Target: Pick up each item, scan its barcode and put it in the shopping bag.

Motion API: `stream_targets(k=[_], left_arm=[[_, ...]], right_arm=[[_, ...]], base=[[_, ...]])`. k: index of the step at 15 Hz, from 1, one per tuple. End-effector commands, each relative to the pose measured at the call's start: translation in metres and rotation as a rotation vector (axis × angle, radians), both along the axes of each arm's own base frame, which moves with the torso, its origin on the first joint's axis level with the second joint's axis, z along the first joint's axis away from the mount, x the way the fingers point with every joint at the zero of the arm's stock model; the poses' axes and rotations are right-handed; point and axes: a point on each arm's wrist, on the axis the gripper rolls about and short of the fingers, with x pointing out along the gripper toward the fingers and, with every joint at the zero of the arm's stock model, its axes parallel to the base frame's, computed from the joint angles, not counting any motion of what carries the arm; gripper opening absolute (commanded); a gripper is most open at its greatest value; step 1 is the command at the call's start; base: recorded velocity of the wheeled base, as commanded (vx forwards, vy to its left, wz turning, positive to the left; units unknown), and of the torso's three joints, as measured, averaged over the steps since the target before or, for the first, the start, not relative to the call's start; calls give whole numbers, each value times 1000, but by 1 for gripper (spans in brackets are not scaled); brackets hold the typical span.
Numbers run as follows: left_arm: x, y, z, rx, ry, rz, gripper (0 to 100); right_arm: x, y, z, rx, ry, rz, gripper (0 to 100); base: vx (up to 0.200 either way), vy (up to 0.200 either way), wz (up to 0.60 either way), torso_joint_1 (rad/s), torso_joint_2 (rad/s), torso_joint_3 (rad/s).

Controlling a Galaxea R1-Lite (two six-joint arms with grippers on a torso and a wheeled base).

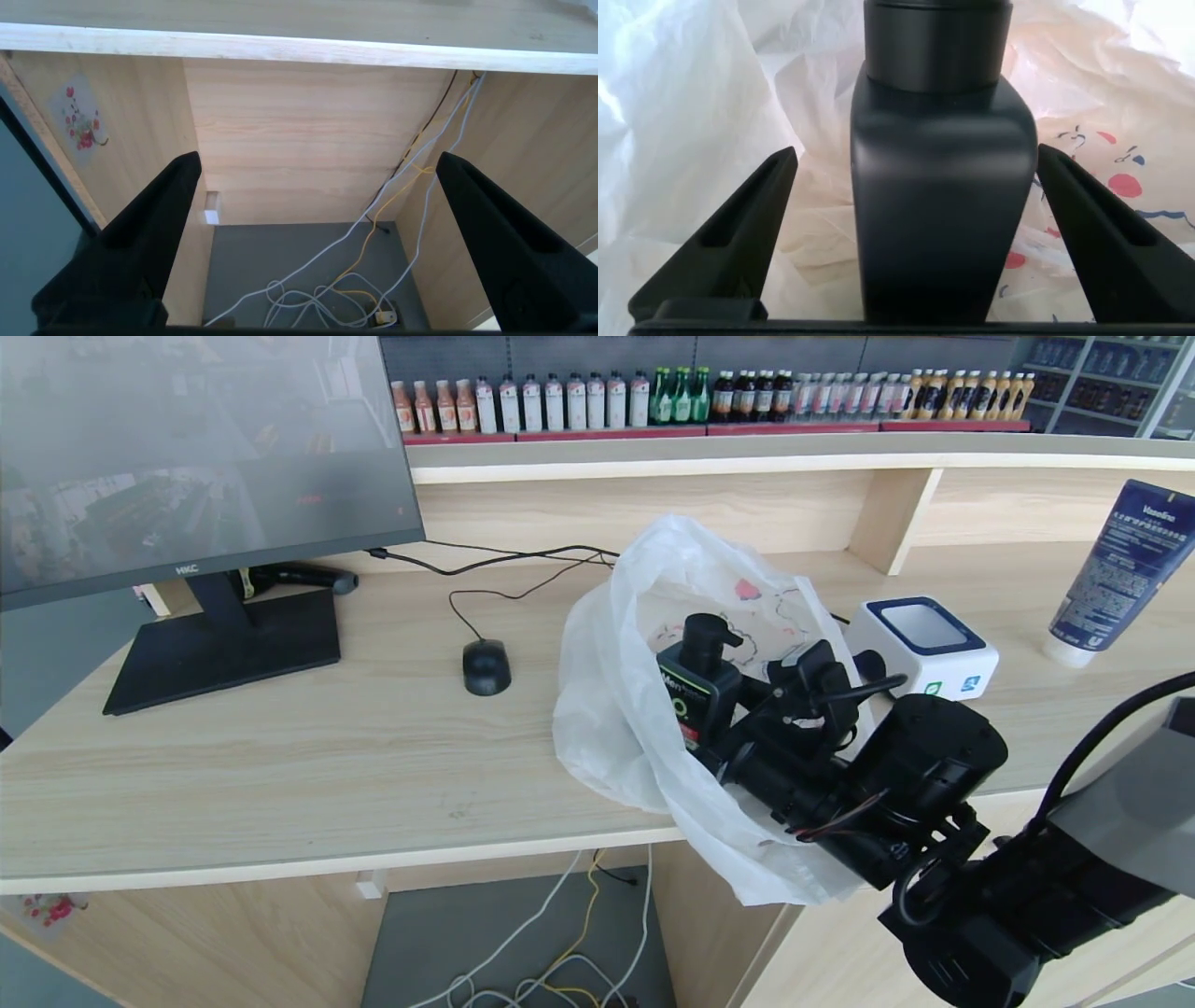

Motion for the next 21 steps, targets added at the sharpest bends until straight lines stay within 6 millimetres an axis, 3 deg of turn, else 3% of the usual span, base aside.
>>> stream_targets(k=[1, 12, 21], left_arm=[[0, 0, 0, -1, 0, 0, 100], [0, 0, 0, -1, 0, 0, 100], [0, 0, 0, -1, 0, -1, 100]], right_arm=[[-5, -3, 9, 14, -19, 0, 100], [-30, -22, 31, 63, -33, -45, 100], [-67, -51, 39, 66, -20, -91, 100]], base=[[0, 0, 0, 0, 0, 0], [0, 0, 0, 0, 0, 0], [0, 0, 0, 0, 0, 0]])
